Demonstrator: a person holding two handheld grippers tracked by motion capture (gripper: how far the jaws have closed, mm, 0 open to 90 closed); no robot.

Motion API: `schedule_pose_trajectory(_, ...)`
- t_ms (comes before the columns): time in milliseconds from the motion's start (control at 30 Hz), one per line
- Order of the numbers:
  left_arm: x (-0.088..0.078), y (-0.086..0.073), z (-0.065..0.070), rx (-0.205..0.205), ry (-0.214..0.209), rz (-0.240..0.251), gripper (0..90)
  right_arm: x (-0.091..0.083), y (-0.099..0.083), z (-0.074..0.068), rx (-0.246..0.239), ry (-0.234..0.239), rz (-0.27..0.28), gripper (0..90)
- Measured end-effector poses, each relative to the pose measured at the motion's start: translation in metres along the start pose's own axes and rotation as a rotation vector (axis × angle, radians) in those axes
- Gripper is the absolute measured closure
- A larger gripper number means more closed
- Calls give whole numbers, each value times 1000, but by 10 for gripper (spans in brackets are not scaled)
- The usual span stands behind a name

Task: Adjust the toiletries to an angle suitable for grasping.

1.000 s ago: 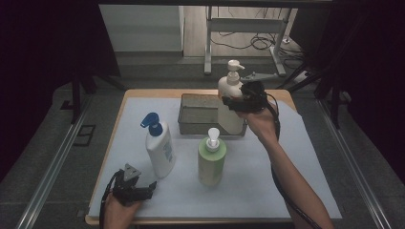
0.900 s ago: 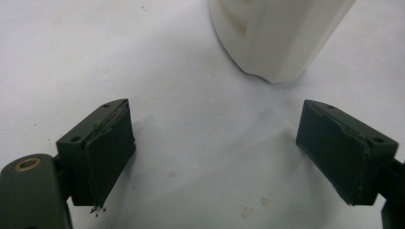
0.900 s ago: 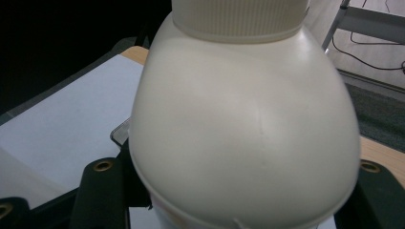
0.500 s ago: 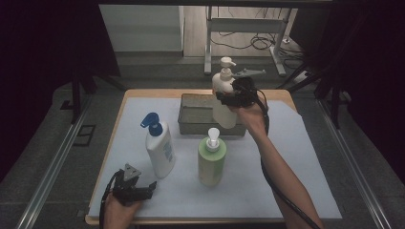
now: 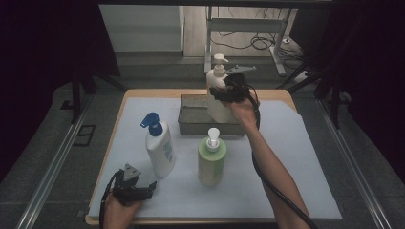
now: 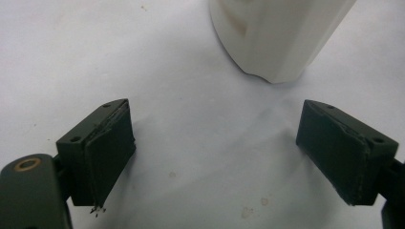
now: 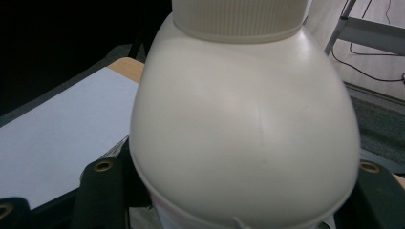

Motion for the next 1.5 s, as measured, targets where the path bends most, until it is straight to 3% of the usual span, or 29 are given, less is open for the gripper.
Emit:
schedule_pose_trajectory(333,0,0,0,2,1,0,126,15,4,-2,-14,-8,11,371)
schedule_pose_trajectory(633,0,0,0,2,1,0,126,26,-4,-6,-18,-5,5,370)
schedule_pose_trajectory(1500,0,0,0,-1,0,0,125,25,-28,-15,-17,15,-43,368)
Point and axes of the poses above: each handheld gripper's, and its own axes: x roughly forward along the jaws, y roughly out of its top, z roughly to its right, the point moved 5 cm from there along x, roughly forward along the jaws, and after that the axes turned 7 degrees about -x, right-handed, at the moved point
